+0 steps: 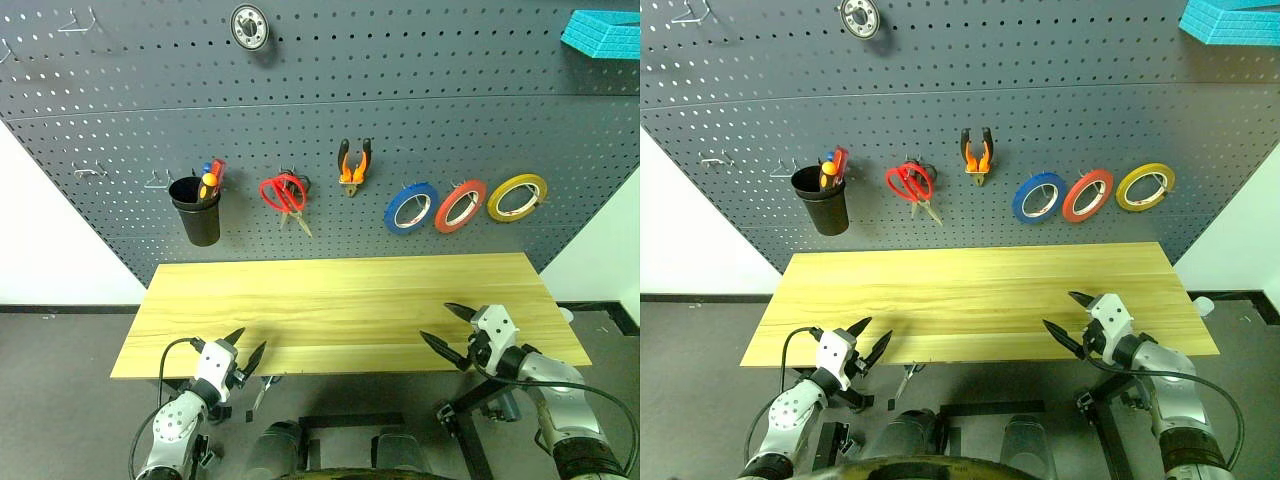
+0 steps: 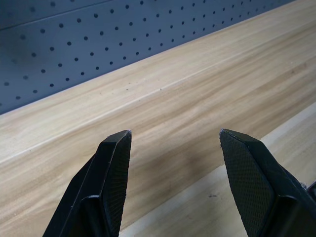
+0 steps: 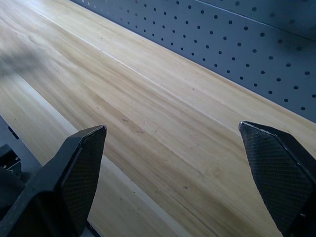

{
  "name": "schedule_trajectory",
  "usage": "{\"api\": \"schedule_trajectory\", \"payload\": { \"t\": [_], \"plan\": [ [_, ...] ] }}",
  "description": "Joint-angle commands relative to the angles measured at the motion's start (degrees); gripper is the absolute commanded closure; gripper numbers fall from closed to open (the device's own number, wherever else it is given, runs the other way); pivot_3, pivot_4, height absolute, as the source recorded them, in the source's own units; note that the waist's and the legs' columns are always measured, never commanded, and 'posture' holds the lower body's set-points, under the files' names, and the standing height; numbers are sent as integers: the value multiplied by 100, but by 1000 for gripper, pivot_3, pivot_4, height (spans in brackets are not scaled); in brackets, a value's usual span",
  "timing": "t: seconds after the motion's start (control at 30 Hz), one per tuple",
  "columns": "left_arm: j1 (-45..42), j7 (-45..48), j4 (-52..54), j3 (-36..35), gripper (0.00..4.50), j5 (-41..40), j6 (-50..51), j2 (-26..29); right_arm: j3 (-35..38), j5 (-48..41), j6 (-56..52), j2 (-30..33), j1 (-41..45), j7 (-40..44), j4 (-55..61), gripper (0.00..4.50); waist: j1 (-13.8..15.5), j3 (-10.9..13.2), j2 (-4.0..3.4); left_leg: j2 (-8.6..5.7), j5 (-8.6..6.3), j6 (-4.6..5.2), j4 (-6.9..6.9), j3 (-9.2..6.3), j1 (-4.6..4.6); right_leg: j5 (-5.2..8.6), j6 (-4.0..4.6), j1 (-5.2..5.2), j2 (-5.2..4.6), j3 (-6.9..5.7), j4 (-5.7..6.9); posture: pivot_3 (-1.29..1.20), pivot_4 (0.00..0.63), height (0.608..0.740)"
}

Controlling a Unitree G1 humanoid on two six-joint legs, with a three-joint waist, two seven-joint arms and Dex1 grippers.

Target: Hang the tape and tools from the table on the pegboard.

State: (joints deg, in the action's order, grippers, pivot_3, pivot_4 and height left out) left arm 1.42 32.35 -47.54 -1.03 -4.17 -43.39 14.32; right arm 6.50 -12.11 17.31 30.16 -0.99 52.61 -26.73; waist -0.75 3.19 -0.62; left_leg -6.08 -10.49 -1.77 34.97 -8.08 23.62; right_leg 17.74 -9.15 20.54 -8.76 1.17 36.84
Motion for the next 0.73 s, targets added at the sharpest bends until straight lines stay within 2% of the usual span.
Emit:
{"api": "schedule_trajectory", "payload": {
  "t": [0.03, 0.27, 0.53, 0.73],
  "plan": [
    [-151, 17, 0, -6, 1551, 15, -162, 56, 6, -39, 114, -39, 213, -1, -68, 0, -6, 0, 0, 0, 0, 0, 0, 0, 1, 0, 0, 0, 0, 0, -1, -57, 0, 728],
    [-264, 28, -111, -3, 1551, 22, -200, 65, 37, -18, 324, -22, 450, 67, -609, 0, -3, 0, 0, 0, 0, 0, -1, -1, 1, -1, 1, 0, 0, -4, -5, -57, 0, 728],
    [-257, 31, -152, -21, 1551, 8, -242, 78, 185, 18, 1118, 161, 1150, 447, -2484, 0, -6, 1, 1, -2, -1, 2, -14, -3, -4, -10, 11, -3, 4, -4, -12, -51, 0, 728],
    [-251, 0, -205, -20, 1551, 21, -282, 60, 244, 42, 1508, 221, 1432, 624, -3216, 0, -8, 0, 1, -3, -1, 2, -16, -4, -6, -13, 17, -3, 4, -3, -12, -47, 0, 728]
  ]
}}
